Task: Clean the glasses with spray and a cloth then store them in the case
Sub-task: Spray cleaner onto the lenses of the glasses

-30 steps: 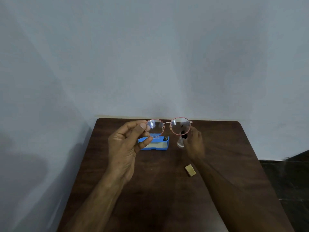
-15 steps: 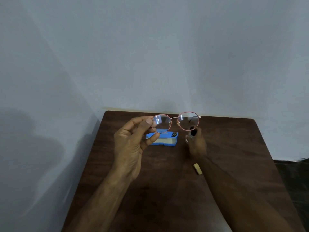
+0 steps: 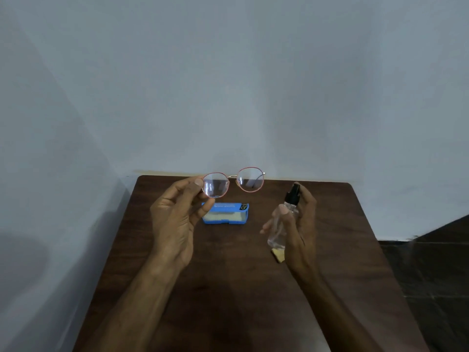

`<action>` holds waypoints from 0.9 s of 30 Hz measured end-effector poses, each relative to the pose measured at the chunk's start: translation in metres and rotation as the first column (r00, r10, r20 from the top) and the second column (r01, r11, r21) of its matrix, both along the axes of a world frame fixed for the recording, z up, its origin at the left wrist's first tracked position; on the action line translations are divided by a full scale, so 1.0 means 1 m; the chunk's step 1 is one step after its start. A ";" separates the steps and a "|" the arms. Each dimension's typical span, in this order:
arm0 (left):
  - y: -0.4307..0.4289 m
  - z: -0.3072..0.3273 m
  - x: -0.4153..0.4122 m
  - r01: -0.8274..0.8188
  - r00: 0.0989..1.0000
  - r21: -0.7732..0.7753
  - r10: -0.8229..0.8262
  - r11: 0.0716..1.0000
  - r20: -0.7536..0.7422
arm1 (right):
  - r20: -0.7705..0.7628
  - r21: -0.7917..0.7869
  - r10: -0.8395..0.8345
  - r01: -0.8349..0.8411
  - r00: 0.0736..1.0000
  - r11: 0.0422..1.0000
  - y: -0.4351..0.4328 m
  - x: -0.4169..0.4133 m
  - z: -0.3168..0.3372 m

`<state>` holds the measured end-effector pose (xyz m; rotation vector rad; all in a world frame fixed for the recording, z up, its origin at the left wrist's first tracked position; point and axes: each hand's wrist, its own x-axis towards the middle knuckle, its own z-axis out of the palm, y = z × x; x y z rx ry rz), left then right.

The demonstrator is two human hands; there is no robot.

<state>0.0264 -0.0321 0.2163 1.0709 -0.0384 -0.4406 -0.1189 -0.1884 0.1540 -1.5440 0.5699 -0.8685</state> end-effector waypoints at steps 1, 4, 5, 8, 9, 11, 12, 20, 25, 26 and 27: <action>-0.001 0.000 -0.002 0.000 1.000 -0.003 0.000 1.000 -0.004 | 0.043 0.061 0.029 -0.032 0.999 0.998 0.007 -0.006 0.008; -0.004 -0.002 -0.010 0.003 1.000 0.011 -0.003 1.000 0.010 | 0.148 0.257 0.098 -0.134 0.984 0.957 0.026 -0.024 0.032; -0.006 -0.002 -0.013 0.007 1.000 0.016 -0.007 1.000 0.016 | 0.171 0.310 0.124 -0.173 0.977 0.935 0.030 -0.028 0.037; -0.008 -0.002 -0.024 0.015 0.999 0.037 -0.017 0.999 0.048 | 0.181 0.343 0.225 -0.276 0.957 0.898 0.040 -0.037 0.052; -0.009 -0.002 -0.027 0.012 0.998 0.042 -0.014 0.999 0.055 | 0.160 0.304 0.251 -0.289 0.955 0.908 0.043 -0.040 0.057; -0.009 -0.001 -0.034 -0.001 0.997 0.049 -0.003 0.999 0.073 | 0.070 0.130 0.264 -0.272 0.962 0.954 0.049 -0.045 0.069; -0.009 -0.001 -0.037 -0.005 0.997 0.053 0.001 0.999 0.082 | 0.012 0.025 0.249 -0.249 0.968 0.968 0.052 -0.048 0.075; -0.001 0.005 -0.055 -0.025 0.994 0.050 0.019 0.998 0.108 | -0.444 -0.525 -0.077 -0.189 0.893 0.830 0.063 -0.040 0.093; 0.002 0.007 -0.060 -0.043 0.994 0.064 0.036 0.997 0.106 | -0.468 -0.692 -0.210 -0.208 0.858 0.691 0.070 -0.035 0.091; 0.003 0.008 -0.061 -0.044 0.994 0.060 0.038 0.997 0.100 | -0.466 -0.703 -0.222 -0.206 0.856 0.681 0.070 -0.034 0.091; 0.004 0.008 -0.061 -0.045 0.995 0.057 0.040 0.997 0.094 | -0.463 -0.711 -0.233 -0.201 0.855 0.673 0.070 -0.034 0.091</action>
